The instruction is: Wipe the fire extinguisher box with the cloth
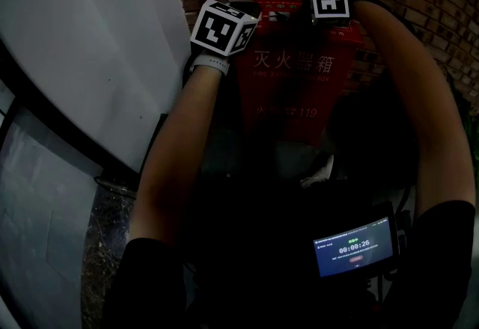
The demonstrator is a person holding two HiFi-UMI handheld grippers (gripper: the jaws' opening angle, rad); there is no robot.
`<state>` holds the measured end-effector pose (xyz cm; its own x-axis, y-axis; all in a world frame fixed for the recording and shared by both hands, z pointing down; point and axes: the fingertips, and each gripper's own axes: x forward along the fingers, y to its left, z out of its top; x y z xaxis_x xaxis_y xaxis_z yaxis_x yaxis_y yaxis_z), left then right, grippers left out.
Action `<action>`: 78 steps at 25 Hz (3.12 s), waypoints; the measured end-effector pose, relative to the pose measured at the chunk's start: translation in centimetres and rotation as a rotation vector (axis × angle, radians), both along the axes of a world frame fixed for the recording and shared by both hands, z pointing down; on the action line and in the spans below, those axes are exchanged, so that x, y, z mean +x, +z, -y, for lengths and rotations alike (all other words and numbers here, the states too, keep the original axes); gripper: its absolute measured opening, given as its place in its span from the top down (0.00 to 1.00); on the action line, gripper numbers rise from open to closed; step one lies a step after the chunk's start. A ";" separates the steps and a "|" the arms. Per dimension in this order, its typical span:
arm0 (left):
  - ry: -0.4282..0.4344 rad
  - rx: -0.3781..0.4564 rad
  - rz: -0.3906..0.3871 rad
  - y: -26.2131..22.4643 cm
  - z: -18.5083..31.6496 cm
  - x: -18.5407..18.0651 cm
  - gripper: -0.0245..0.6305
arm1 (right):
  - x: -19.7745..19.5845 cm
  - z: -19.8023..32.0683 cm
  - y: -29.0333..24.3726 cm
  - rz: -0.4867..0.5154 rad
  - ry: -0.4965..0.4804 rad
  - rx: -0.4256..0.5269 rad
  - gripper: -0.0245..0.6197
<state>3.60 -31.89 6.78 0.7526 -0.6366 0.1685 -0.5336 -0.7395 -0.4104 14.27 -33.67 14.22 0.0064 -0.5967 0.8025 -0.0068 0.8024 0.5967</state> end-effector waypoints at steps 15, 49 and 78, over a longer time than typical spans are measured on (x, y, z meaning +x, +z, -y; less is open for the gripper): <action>-0.048 -0.032 -0.021 2.8 3.4 -4.7 0.96 | -7.9 5.1 0.1 0.055 -0.111 0.063 0.91; 0.098 -0.046 0.024 3.9 -2.2 8.2 0.96 | 9.0 -2.5 0.9 0.071 0.172 -0.018 0.91; -0.122 -0.009 -0.045 3.5 1.2 -8.1 0.96 | -13.7 0.3 0.5 0.083 -0.173 0.032 0.91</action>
